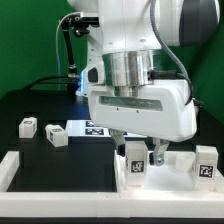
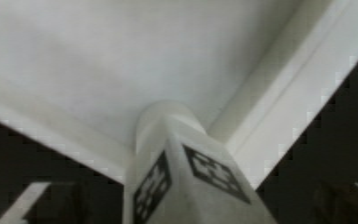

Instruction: Assemble square table

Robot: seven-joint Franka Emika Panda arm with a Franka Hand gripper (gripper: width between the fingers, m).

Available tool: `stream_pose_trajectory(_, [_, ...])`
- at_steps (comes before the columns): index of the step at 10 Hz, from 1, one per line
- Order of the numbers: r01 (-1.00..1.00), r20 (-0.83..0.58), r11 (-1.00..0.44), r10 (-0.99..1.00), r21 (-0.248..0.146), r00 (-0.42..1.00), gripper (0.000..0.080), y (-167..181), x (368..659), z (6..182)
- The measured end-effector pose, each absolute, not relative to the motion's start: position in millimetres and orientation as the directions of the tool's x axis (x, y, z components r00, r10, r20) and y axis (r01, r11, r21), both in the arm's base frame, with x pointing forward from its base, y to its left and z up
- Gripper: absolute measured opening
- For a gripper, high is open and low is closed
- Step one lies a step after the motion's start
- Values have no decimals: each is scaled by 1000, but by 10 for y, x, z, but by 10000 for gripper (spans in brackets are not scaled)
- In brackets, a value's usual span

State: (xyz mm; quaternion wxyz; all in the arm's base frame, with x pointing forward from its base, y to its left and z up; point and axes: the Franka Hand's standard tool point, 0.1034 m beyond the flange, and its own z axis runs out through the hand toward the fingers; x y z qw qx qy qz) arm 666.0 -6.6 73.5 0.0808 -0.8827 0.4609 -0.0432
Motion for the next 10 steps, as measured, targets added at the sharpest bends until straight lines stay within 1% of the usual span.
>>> stream_pose_trajectory(1, [-779, 10, -600, -794, -181, 608, 645, -74, 6658, 728])
stream_pose_trajectory(4, [-644, 49, -746, -659, -171, 750, 649, -86, 6658, 725])
stream_pose_trajectory(5, [-440, 112, -889, -454, -130, 884, 649, -88, 6680, 732])
stream_pose_trajectory(6, [-363, 130, -924, -377, -120, 917, 649, -86, 6693, 732])
stream_pose_trajectory(8, [-405, 125, -906, -419, -124, 899, 649, -90, 6692, 730])
stream_pose_trajectory(9, [-430, 121, -894, -444, -128, 888, 527, -89, 6692, 730])
stream_pose_trajectory(10, [-481, 113, -866, -496, -135, 861, 375, -88, 6692, 728])
